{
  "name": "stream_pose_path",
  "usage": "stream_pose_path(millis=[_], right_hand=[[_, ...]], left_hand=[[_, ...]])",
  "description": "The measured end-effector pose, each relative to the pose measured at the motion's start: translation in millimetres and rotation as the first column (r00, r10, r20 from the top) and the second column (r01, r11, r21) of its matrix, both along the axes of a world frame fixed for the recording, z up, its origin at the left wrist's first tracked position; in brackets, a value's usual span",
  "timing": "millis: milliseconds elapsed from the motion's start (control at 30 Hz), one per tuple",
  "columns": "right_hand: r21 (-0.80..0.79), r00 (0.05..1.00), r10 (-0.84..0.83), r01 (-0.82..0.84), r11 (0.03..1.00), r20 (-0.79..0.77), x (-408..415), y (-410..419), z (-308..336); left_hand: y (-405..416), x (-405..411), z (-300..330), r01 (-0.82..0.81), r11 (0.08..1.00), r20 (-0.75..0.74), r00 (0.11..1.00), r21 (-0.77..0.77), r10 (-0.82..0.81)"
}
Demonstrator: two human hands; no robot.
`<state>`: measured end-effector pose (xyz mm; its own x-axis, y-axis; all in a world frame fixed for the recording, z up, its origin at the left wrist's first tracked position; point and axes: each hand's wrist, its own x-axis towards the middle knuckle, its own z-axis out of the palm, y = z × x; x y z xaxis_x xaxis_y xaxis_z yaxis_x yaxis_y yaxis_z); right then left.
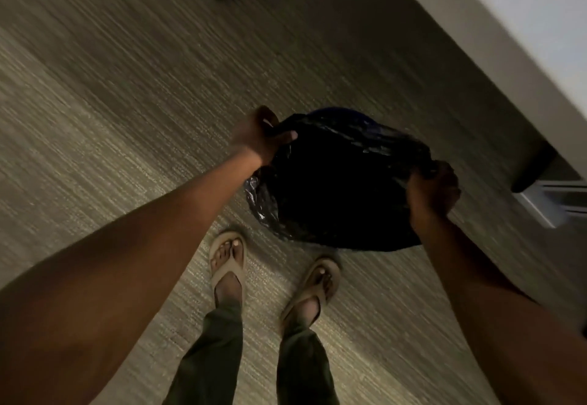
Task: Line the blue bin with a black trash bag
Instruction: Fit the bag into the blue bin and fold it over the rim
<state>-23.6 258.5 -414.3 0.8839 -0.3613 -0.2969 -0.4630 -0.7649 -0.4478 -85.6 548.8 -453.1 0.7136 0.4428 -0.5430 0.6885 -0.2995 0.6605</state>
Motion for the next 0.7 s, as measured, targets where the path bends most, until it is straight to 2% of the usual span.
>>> stream_pose_path(millis=[67,133,200,300,367,433,533,700], right_hand=[[0.017,0.969,0.178,-0.184,0.983,0.171,3.7,0.0,-9.2],[-0.057,0.852,0.411,-0.416,0.908,0.323,9.1,-1.9,-16.7],[-0.193,0.648,0.654,-0.637,0.747,0.39,13.6,-4.1,-20.0],[-0.323,0.288,0.893,-0.857,0.402,0.346,15.0,-5.9,-24.3],[-0.319,0.189,0.939,-0.905,0.28,0.289,17.5,-7.2,-27.9],[-0.307,0.216,0.952,-0.911,0.276,0.216,23.1,-9.7,-33.3],[-0.298,0.354,0.928,-0.878,0.373,0.119,37.4,-14.2,-41.6],[-0.32,0.497,0.856,-0.795,0.514,0.141,67.8,-15.8,-53.7]], left_hand=[[3.8,1.4,-10.0,0.017,1.0,0.036,0.999,0.0,-0.017],[6.2,0.9,-18.9,0.019,1.0,0.103,0.995,-0.008,-0.018],[8.6,-0.2,-25.9,0.013,0.997,0.145,0.989,-0.07,-0.003],[14.2,-1.7,-35.3,0.047,0.993,0.134,0.99,-0.112,-0.031],[17.1,-1.4,-39.1,0.103,0.991,0.124,0.988,-0.088,-0.092],[18.0,1.0,-42.8,0.123,0.988,0.134,0.985,-0.098,-0.109],[17.9,9.4,-49.5,0.104,0.994,0.15,0.984,-0.028,-0.098],[19.6,34.4,-65.1,0.048,0.985,0.072,0.996,0.168,-0.061]])
